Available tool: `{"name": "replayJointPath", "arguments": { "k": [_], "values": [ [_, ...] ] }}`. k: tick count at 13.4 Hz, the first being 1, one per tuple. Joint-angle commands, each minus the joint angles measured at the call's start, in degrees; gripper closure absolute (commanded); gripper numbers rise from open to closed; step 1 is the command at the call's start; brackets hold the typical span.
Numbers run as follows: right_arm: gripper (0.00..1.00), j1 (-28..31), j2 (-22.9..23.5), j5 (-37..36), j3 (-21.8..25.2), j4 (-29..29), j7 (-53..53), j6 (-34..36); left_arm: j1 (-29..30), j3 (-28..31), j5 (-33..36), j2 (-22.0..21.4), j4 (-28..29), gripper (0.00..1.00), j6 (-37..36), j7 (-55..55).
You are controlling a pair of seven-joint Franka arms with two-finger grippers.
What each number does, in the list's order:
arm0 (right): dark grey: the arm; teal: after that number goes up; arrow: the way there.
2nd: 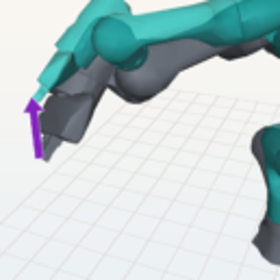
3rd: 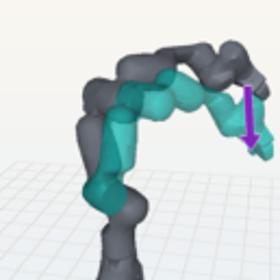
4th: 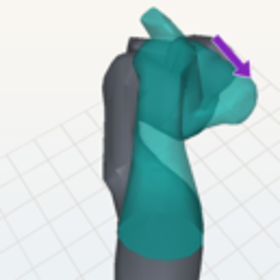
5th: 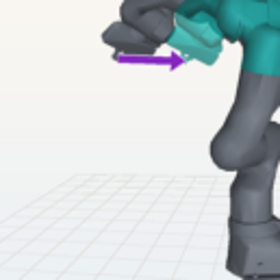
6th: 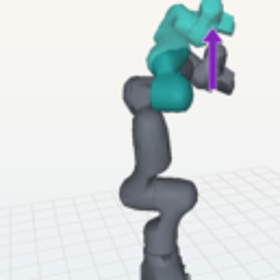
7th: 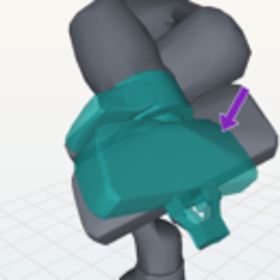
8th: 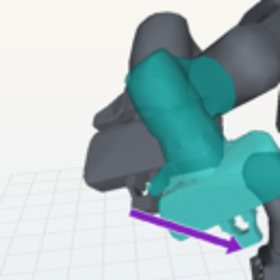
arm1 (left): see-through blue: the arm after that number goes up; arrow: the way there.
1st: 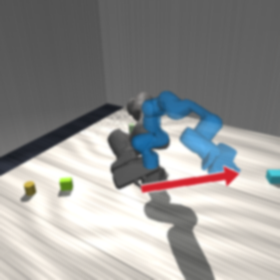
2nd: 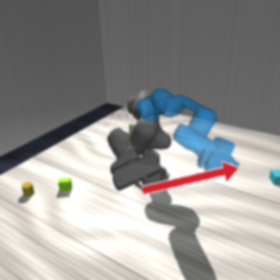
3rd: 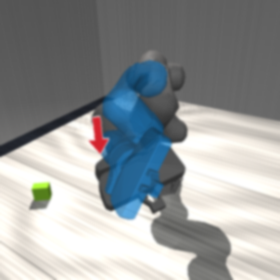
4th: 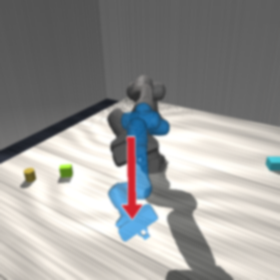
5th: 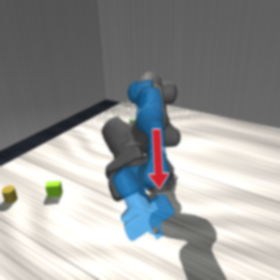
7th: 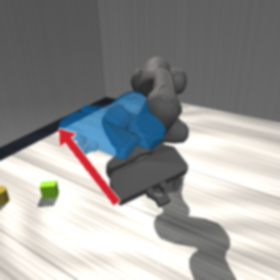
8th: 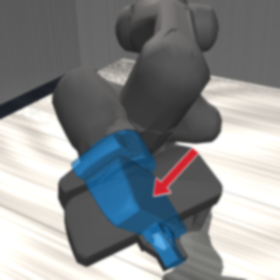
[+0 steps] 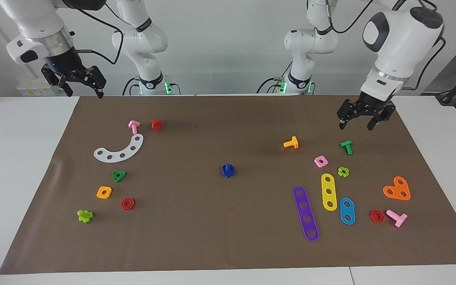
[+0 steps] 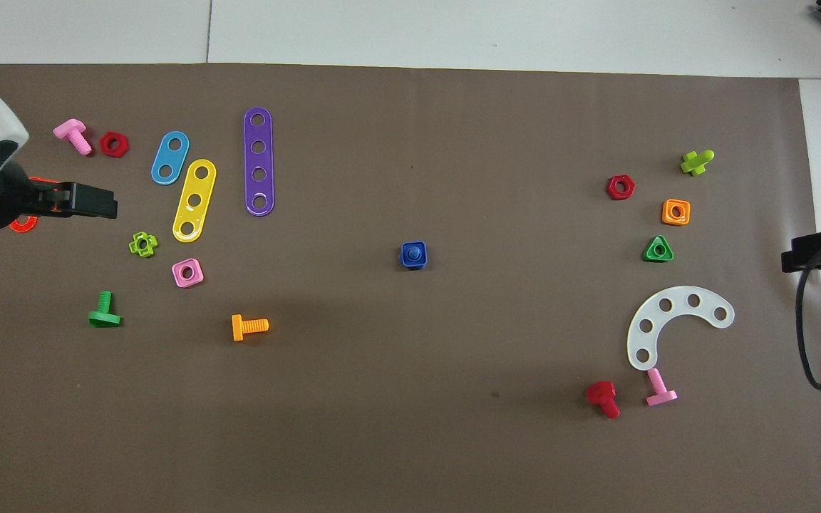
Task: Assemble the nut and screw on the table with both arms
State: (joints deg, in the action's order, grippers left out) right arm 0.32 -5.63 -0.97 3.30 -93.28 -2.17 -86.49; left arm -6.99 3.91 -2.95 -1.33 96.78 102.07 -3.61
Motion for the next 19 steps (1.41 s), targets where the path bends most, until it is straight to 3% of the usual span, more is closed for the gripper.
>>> {"name": "replayJointPath", "arguments": {
  "k": [1, 3, 5, 10, 19],
  "values": [
    [0.00, 0.12, -0.61, 0.45, -0.05, -0.33, -0.03, 0.71, 2.76, -0.75, 0.66, 1.24, -7.98, 0.00, -7.83, -3.15],
    [0.00, 0.12, -0.61, 0.36, -0.05, -0.33, -0.03, 0.71, 4.25, -0.75, 1.45, 2.29, -12.21, 0.00, -11.97, -3.33],
    [0.00, 0.12, -0.61, 0.45, -0.05, -0.33, -0.03, 0.71, 4.70, -0.75, 2.68, 2.13, -12.76, 0.00, -13.13, -3.77],
    [0.00, 0.12, -0.61, 0.45, -0.05, -0.33, -0.03, 0.71, 4.79, -0.75, 2.51, -0.24, -7.67, 0.00, -12.16, -3.59],
    [0.00, 0.12, -0.61, 0.45, -0.05, -0.33, -0.03, 0.79, 4.70, -0.84, 2.42, -0.34, -7.57, 0.00, -12.07, -3.24]
  ]
}}
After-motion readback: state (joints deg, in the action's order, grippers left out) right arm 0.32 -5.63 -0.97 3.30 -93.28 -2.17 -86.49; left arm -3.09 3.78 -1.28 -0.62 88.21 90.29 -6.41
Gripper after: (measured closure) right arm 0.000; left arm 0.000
